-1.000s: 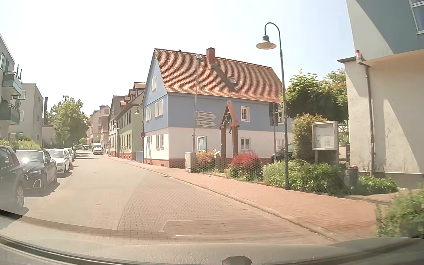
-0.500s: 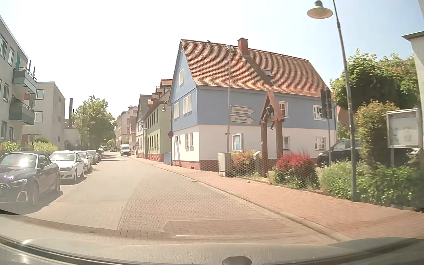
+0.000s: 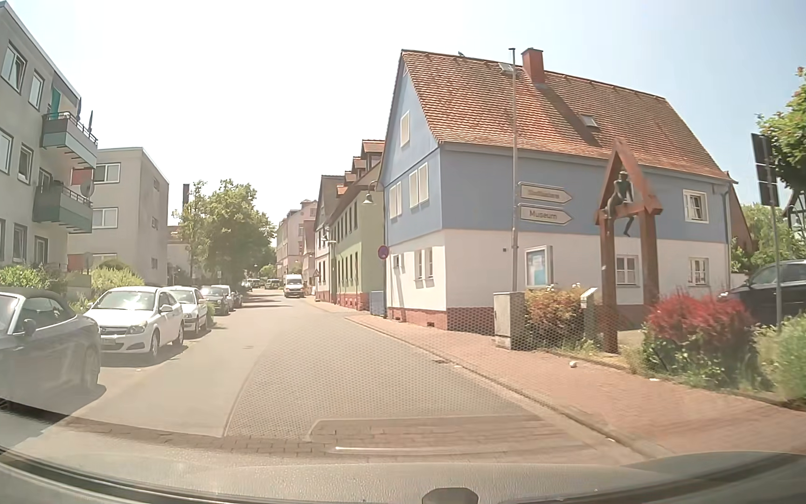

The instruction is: Follow the waypoints while adhering to traffic rules and regulations

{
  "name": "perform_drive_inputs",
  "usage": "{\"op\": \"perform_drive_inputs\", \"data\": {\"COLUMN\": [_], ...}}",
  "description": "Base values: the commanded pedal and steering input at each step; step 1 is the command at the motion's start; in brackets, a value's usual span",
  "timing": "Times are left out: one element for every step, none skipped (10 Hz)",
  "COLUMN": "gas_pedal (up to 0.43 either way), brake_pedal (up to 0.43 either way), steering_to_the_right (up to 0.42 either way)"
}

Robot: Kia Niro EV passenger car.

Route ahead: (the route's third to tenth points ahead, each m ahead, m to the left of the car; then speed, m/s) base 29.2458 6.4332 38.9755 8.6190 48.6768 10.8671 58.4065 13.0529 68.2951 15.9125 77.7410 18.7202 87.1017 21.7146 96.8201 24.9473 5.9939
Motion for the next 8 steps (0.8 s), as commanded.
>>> {"op": "perform_drive_inputs", "data": {"gas_pedal": [0.0, 0.0, 0.0, 0.0, 0.0, 0.0, 0.0, 0.0], "brake_pedal": [0.0, 0.0, 0.0, 0.0, 0.0, 0.0, 0.0, 0.012], "steering_to_the_right": [-0.117, -0.11, -0.11, -0.109, -0.106, -0.098, -0.092, -0.09]}}
